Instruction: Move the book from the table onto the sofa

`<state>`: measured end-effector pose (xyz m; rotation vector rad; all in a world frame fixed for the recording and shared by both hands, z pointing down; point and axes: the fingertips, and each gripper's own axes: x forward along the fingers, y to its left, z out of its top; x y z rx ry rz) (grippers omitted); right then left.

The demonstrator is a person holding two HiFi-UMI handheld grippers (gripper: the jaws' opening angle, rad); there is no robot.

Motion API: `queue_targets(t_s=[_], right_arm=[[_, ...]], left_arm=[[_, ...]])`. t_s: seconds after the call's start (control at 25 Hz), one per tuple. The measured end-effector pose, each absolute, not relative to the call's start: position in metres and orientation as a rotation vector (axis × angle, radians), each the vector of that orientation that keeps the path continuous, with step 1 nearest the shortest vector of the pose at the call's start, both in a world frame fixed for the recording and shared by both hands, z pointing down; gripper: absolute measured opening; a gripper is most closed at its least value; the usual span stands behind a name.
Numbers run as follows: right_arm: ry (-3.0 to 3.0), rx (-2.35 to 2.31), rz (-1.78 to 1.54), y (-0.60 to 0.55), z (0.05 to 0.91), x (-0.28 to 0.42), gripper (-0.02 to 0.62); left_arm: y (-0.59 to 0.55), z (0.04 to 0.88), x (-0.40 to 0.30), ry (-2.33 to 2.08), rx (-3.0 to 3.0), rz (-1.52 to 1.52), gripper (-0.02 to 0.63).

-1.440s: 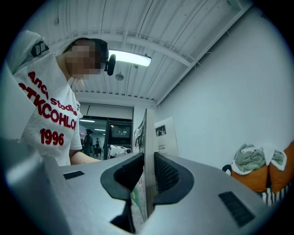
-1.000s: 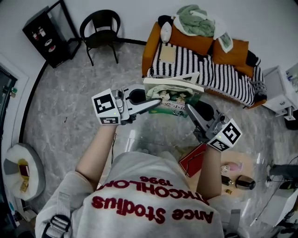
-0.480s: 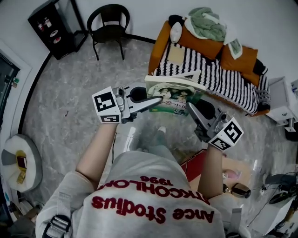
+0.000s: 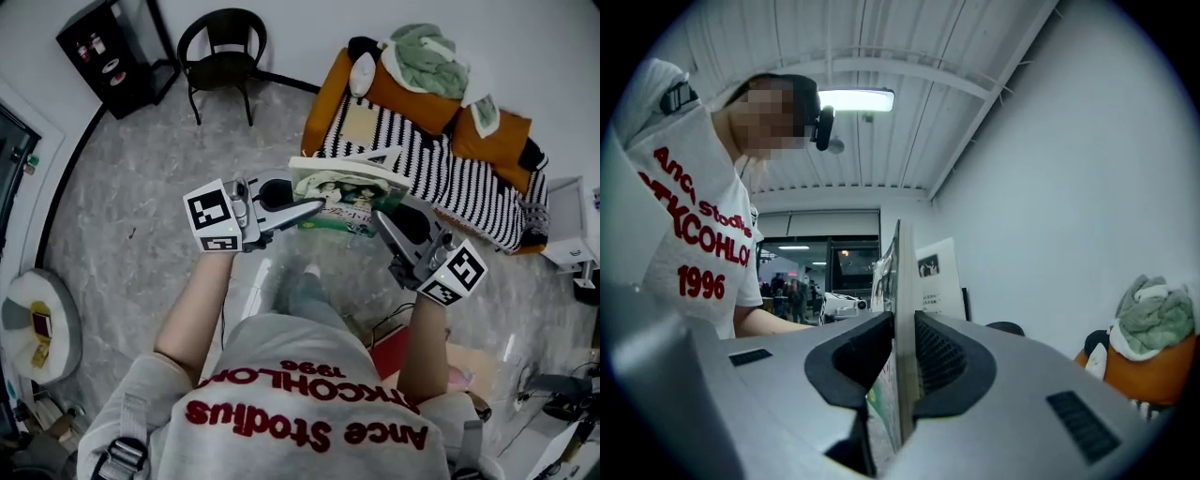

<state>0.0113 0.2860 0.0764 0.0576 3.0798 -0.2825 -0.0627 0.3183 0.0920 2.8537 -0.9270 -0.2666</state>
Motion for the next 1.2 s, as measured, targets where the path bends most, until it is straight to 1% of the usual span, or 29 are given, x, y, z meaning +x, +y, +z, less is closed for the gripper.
queue_targets(t_s=[0.28, 0.72, 0.92, 1.2], right_arm=[[3.084, 0.096, -0.307, 0.165, 0.089, -0.012, 0.083], [3.09, 0.146, -0.283, 0.071, 0.094, -0.004, 0.083], [3.086, 0.158, -0.306, -0.014, 0.099, -0.001, 0.084], [3.111, 0.15, -0.225, -0.027, 0.103, -0.002, 0.084]], left_arm=[[0.199, 0.105, -0.085, -0.961, 2.825, -0.269, 0.074], [0.109, 0.109, -0.075, -0.994, 2.817, -0.248, 0.074], [0.025, 0.111, -0.071, -0.991, 2.808, -0.217, 0.074], [0.009, 0.116, -0.073, -0.987, 2.838, -0.233, 0.074]])
